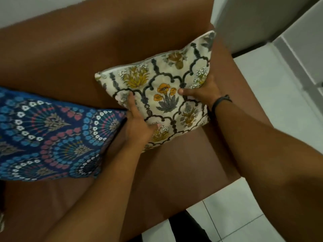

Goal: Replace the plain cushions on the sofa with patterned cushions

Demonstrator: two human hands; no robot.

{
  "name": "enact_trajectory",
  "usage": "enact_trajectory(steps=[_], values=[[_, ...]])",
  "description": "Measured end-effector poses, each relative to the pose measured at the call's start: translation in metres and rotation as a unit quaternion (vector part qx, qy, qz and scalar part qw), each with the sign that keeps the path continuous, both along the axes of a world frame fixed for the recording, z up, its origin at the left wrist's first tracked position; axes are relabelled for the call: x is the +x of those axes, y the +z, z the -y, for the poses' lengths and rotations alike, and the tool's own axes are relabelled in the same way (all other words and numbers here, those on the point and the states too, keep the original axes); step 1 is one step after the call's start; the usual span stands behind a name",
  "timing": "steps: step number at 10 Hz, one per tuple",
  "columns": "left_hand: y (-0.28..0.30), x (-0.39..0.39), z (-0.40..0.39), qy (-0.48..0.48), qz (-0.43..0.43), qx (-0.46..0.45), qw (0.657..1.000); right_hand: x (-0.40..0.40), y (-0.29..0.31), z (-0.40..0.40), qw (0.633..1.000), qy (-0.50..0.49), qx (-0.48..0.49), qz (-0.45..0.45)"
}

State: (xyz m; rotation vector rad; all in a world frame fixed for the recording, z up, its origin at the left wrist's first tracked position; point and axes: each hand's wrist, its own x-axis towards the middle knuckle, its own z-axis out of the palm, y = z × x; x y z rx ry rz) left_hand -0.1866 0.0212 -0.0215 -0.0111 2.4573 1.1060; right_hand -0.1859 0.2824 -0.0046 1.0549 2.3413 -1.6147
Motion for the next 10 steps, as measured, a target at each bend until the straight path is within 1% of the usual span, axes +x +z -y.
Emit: enact_trajectory(steps=[1,2,3,4,5,6,7,8,9,10], values=[[0.004,0.006,-0.007,0.067,0.024,0.105,0.992,0.012,0.032,0.013,0.996,0.009,0.072,-0.053],[0.013,0.012,-0.015,0.102,0.056,0.186,0.976,0.021,0.076,0.028,0.972,0.013,0.219,-0.085],[0.022,0.01,-0.031,0.1,0.074,0.216,0.969,0.013,0.108,0.027,0.94,0.028,0.334,-0.064],[0.021,0.004,-0.047,0.106,0.094,0.216,0.966,-0.004,0.11,0.011,0.929,0.045,0.368,-0.009],[0.007,0.002,-0.059,0.104,0.105,0.211,0.966,-0.014,0.089,-0.005,0.933,0.078,0.348,0.05],[-0.011,-0.002,-0.063,0.094,0.119,0.207,0.966,-0.021,0.069,-0.008,0.931,0.073,0.354,0.06],[-0.016,-0.004,-0.059,0.096,0.12,0.208,0.966,-0.023,0.061,-0.007,0.931,0.062,0.356,0.05],[-0.006,0.003,-0.045,0.086,0.132,0.217,0.963,-0.014,0.064,-0.005,0.933,0.069,0.348,0.059],[0.023,0.004,-0.021,0.061,0.144,0.216,0.964,-0.006,0.081,0.001,0.937,0.077,0.333,0.074],[0.074,0.01,0.013,0.043,0.083,0.158,0.983,0.013,0.103,0.014,0.924,0.077,0.364,0.087]])
